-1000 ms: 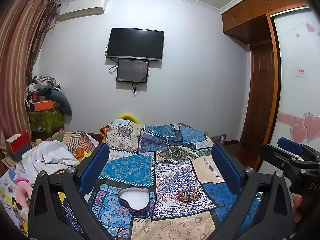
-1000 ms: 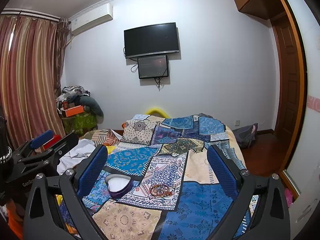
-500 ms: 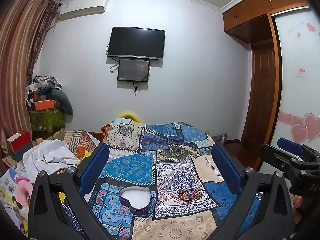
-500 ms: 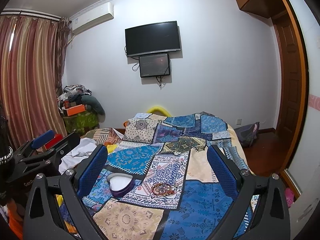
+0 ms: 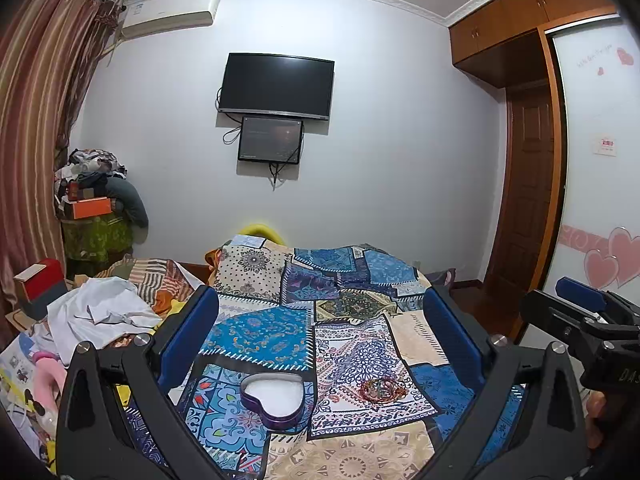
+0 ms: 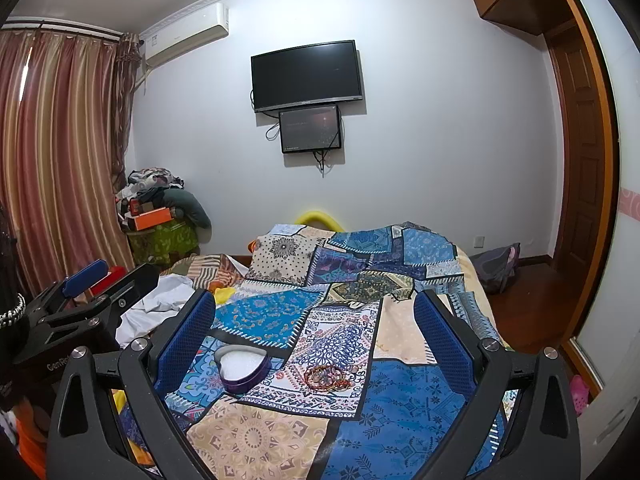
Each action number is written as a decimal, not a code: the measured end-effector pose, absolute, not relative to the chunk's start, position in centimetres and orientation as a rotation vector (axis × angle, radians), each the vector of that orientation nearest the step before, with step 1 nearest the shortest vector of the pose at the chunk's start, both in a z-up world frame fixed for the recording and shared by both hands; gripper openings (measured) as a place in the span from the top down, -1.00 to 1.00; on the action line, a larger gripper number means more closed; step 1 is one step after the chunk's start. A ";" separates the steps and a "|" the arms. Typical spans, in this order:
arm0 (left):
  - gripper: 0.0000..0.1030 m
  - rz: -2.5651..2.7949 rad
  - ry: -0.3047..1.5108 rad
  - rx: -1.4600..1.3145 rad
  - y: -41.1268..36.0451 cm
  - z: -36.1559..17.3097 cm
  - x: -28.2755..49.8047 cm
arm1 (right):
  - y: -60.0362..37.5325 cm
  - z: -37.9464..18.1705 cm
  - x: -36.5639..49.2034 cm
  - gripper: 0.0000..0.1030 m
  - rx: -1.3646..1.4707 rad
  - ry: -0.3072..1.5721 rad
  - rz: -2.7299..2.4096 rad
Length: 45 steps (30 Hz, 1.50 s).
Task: Organize jewelry
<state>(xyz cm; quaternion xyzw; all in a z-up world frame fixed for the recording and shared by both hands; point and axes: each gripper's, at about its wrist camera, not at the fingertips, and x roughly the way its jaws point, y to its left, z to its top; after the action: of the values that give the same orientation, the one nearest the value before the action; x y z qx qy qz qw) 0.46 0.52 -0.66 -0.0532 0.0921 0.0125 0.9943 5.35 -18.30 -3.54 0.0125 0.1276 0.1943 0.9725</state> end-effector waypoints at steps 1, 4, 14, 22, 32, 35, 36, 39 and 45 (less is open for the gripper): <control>-0.99 0.026 0.185 -0.107 0.5 -0.7 0.5 | -18.3 -3.5 5.4 -0.92 0.025 0.258 0.392; -0.99 0.024 0.185 -0.107 0.6 -0.7 0.4 | -18.3 -3.5 5.3 -0.92 0.025 0.259 0.392; -0.99 0.022 0.189 -0.106 0.8 -1.0 0.5 | -18.3 -3.7 5.4 -0.92 0.024 0.262 0.389; -0.99 0.023 0.204 -0.101 0.3 -1.0 1.4 | -18.6 -4.0 6.1 -0.92 0.028 0.277 0.388; -0.99 0.018 0.248 -0.090 -0.1 -1.7 3.1 | -19.3 -4.8 7.6 -0.92 0.045 0.310 0.376; -0.99 0.022 0.274 -0.084 -0.2 -2.2 4.2 | -19.6 -5.4 8.5 -0.92 0.051 0.328 0.367; -0.99 0.026 0.280 -0.084 -0.2 -2.3 4.4 | -19.7 -5.6 8.8 -0.92 0.054 0.336 0.363; -0.99 0.053 0.310 -0.082 -0.2 -3.2 5.7 | -20.1 -6.4 9.8 -0.92 0.058 0.361 0.351; -0.99 0.049 0.457 -0.054 -0.9 -6.7 9.7 | -21.4 -9.4 12.6 -0.92 0.049 0.453 0.309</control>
<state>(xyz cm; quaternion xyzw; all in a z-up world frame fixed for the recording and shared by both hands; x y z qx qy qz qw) 9.70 -0.92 -6.71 -0.0270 0.2266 0.0243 0.9733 12.63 -21.43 -9.35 0.0242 0.2236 0.1524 0.9624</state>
